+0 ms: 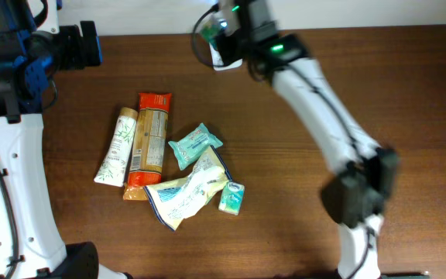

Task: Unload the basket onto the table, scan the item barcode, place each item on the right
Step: 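Hold the tissue box barcode in front of the scanner, then carry the scanned box right and lower it onto the table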

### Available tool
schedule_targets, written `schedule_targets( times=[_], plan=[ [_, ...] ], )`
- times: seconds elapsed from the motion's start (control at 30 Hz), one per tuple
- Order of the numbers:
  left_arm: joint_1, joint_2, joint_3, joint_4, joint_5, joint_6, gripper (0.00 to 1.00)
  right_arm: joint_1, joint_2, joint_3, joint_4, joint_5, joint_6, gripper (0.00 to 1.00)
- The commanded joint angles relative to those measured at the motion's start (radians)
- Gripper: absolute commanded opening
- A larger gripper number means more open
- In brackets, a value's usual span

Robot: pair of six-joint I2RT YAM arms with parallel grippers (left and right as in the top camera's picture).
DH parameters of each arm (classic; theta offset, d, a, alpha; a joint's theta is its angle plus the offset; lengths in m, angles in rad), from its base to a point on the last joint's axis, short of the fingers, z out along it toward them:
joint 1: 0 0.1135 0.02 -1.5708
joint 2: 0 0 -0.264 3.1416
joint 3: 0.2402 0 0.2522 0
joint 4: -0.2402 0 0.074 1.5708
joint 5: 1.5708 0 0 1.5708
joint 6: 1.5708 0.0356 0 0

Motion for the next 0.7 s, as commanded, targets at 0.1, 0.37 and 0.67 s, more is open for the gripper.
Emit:
schedule_targets(
  times=[0.1,0.37,0.67],
  plan=[
    [0.0,-0.008,0.012,0.001,-0.006,0.012,0.99,-0.278,-0.209,0.01,-0.585,-0.121,0.125,0.04],
    [0.0,-0.008,0.012,0.001,-0.006,0.012,0.99,-0.561,-0.147,-0.394,-0.677,0.024,0.195,0.04],
    [0.001,-0.008,0.012,0.001,-0.007,0.012,0.99,-0.626,-0.148,-0.49,-0.627,-0.314,-0.113,0.55]
  ],
)
